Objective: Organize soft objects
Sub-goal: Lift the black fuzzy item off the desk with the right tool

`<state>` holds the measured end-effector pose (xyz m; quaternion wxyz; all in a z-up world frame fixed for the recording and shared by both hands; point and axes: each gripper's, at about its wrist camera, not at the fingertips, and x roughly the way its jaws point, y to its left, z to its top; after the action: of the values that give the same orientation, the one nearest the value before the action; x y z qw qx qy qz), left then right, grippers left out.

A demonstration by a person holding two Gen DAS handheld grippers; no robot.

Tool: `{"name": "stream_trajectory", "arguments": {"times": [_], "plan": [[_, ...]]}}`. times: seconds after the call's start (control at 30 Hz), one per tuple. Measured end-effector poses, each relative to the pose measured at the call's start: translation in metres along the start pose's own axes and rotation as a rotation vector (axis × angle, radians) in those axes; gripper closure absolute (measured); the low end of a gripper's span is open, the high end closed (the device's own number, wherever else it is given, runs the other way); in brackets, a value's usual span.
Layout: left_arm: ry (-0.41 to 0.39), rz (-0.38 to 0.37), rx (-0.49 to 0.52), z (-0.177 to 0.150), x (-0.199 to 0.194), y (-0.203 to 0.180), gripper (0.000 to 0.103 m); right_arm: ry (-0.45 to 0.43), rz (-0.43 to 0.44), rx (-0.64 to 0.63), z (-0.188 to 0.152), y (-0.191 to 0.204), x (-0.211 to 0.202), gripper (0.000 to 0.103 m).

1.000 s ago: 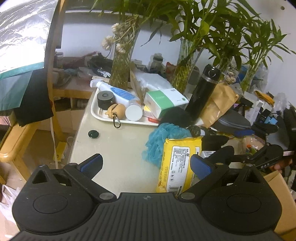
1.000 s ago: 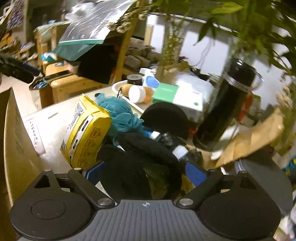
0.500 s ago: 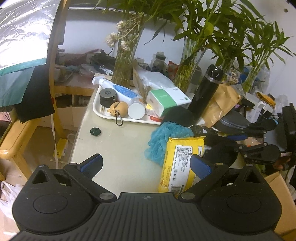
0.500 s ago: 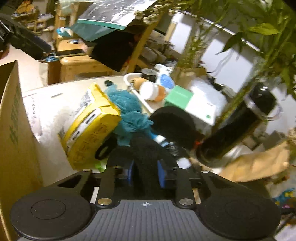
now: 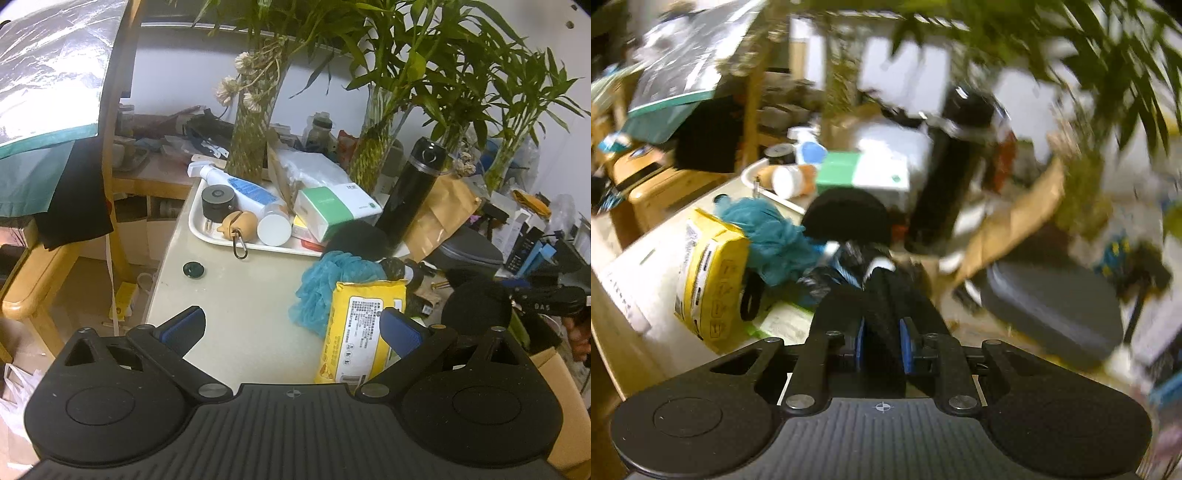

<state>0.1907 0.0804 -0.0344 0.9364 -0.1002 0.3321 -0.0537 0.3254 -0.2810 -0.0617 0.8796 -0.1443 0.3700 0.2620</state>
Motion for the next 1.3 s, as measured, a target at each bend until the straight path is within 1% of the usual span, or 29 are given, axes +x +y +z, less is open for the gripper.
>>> {"name": "stream_trajectory", "arguments": {"times": [0.07,0.17,0.2,0.23,0.33,0.4,0.47,0.5,0.6,0.7,0.77,0.83,0.9,0.93,1.07,1.2,1.3], "plan": [[-0.001,0.001,0.002,0.000,0.001,-0.001,0.000,0.049,-0.006,0.015,-0.006,-0.003,0.009,0.079],[-0.002,0.001,0.009,0.000,0.002,-0.003,0.000,0.057,-0.003,0.001,-0.012,-0.005,0.014,0.074],[-0.003,0.003,0.013,0.000,0.002,-0.004,0.000,0.049,-0.006,-0.010,-0.013,-0.004,0.014,0.067],[-0.004,0.005,0.016,0.000,0.002,-0.004,0.000,0.039,-0.007,-0.027,-0.014,-0.004,0.015,0.057],[-0.002,0.011,0.020,-0.001,0.003,-0.005,0.000,0.038,0.002,-0.068,-0.017,-0.001,0.021,0.045],[-0.003,0.010,0.020,-0.001,0.003,-0.005,0.000,0.043,0.011,-0.095,-0.018,0.000,0.028,0.039],[-0.006,0.010,0.019,-0.001,0.003,-0.005,0.000,0.038,0.013,-0.093,-0.018,-0.004,0.034,0.038],[-0.006,0.010,0.019,0.000,0.003,-0.005,0.000,0.036,0.021,-0.070,-0.018,-0.008,0.035,0.038],[-0.008,0.006,0.017,0.000,0.003,-0.005,0.000,0.034,0.048,-0.004,-0.018,-0.019,0.039,0.033],[-0.011,0.002,0.016,0.000,0.003,-0.005,0.000,0.048,0.066,0.048,-0.020,-0.029,0.044,0.030],[-0.012,-0.005,0.020,0.001,0.003,-0.007,0.000,0.064,0.083,0.092,-0.022,-0.034,0.047,0.031],[-0.021,-0.014,0.024,0.001,0.001,-0.010,0.000,0.087,0.097,0.153,-0.021,-0.039,0.049,0.049],[-0.028,-0.026,0.029,0.003,0.000,-0.012,0.000,0.100,0.088,0.181,-0.020,-0.040,0.047,0.065],[-0.030,-0.025,0.030,0.003,0.000,-0.014,0.000,0.105,0.075,0.175,-0.020,-0.038,0.045,0.070],[-0.040,-0.019,0.041,0.008,0.001,-0.019,0.000,0.085,0.037,0.124,-0.016,-0.027,0.030,0.073],[-0.029,-0.028,0.067,0.014,0.003,-0.026,0.000,0.008,0.017,0.135,-0.012,-0.022,0.000,0.074],[-0.016,-0.022,0.071,0.018,0.001,-0.032,0.000,-0.028,-0.013,0.142,-0.012,-0.019,-0.016,0.074]]}}
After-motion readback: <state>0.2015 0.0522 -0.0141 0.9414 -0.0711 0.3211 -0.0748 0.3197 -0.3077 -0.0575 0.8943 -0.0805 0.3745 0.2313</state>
